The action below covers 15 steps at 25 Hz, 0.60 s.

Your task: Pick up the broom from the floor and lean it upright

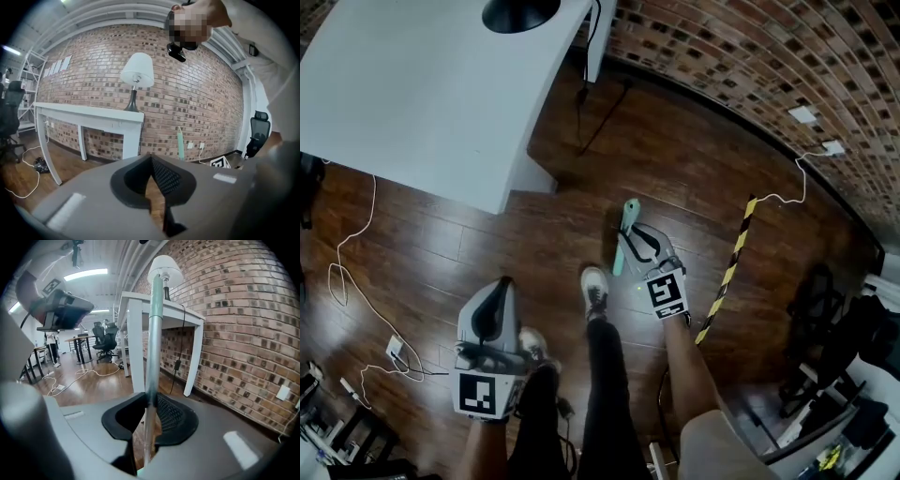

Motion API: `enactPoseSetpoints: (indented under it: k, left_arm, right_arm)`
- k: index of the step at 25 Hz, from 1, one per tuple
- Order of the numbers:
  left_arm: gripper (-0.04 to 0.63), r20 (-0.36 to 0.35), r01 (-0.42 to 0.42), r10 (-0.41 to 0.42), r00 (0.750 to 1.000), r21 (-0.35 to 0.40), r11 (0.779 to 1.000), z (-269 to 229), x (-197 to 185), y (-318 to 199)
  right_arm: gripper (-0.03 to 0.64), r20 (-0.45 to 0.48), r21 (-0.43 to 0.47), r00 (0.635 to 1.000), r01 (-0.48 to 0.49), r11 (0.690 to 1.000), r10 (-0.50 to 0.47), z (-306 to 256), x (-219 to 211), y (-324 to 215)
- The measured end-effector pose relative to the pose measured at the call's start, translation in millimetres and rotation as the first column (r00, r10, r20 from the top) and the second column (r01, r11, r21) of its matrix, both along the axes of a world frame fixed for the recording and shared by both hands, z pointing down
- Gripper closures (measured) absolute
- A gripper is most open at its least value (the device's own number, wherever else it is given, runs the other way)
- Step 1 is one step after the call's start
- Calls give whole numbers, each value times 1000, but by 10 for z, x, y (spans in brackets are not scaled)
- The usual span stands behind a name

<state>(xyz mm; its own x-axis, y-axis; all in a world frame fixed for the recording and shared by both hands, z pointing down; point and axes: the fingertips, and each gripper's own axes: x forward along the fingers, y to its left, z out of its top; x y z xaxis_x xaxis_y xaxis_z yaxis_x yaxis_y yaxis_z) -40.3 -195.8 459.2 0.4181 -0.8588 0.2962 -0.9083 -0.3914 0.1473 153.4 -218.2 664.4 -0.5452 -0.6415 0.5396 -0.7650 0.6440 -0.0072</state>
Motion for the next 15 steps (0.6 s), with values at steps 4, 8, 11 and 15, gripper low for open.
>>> enactPoseSetpoints:
  k: [4,8,11,15]
  left_arm:
    - [594,20,2,-1,1000,-22,1000,197,-78,-73]
    - [594,-1,32,-32,999,-39,999,304,-149,-207]
    - [594,3,33,-33,999,-35,999,323,-166,-306]
    - [594,5,65,-65,998,-43,997,347,-267,-388]
  right_arm:
    - [528,-2,18,1000,20,1000,-20,-15,-130,-281]
    - [528,3,35,999,50,998,-50,8,-321,-547]
    - [528,15,66,997,71,995,-72,-36,-464,-736]
    - [528,6,92,995,95,991,-96,-70,-644,-977]
